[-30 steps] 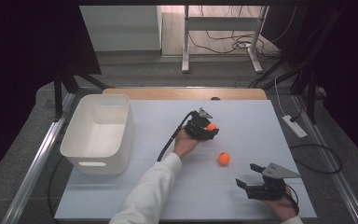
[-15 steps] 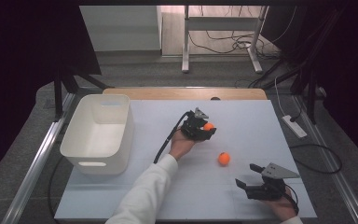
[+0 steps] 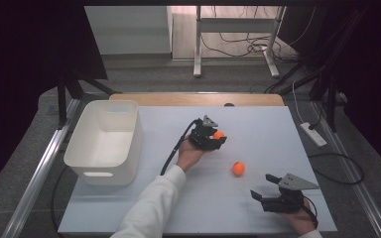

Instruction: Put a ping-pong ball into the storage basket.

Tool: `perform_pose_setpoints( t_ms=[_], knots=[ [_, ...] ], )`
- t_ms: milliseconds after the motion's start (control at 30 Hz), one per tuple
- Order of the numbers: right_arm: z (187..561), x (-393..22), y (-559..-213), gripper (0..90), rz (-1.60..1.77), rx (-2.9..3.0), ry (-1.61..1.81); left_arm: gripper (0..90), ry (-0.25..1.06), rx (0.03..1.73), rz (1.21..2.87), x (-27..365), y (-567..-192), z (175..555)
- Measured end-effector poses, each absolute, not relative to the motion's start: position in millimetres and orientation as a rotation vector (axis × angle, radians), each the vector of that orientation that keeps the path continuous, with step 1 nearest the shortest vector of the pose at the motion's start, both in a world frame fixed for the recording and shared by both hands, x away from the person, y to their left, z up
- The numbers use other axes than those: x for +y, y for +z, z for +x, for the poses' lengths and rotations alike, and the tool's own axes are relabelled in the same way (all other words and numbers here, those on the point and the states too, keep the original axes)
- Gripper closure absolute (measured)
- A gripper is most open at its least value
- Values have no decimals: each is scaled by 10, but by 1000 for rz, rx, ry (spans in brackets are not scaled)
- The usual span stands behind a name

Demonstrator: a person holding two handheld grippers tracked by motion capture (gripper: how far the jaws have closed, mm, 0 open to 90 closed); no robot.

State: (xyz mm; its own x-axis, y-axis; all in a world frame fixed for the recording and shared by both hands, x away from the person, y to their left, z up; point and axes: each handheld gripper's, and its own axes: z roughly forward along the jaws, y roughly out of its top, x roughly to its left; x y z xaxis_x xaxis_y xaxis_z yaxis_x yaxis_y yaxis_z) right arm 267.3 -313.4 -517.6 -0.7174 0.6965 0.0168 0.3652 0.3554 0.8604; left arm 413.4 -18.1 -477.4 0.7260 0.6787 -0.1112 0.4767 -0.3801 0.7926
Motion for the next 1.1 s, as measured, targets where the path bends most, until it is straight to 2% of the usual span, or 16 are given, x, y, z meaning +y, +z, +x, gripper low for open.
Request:
perform_pose_setpoints(
  t_ms=[1100],
  knots=[
    [2671, -3131, -5171, 152, 941, 2263, 1304, 506, 310, 865, 2002, 23, -4641, 3914]
  ],
)
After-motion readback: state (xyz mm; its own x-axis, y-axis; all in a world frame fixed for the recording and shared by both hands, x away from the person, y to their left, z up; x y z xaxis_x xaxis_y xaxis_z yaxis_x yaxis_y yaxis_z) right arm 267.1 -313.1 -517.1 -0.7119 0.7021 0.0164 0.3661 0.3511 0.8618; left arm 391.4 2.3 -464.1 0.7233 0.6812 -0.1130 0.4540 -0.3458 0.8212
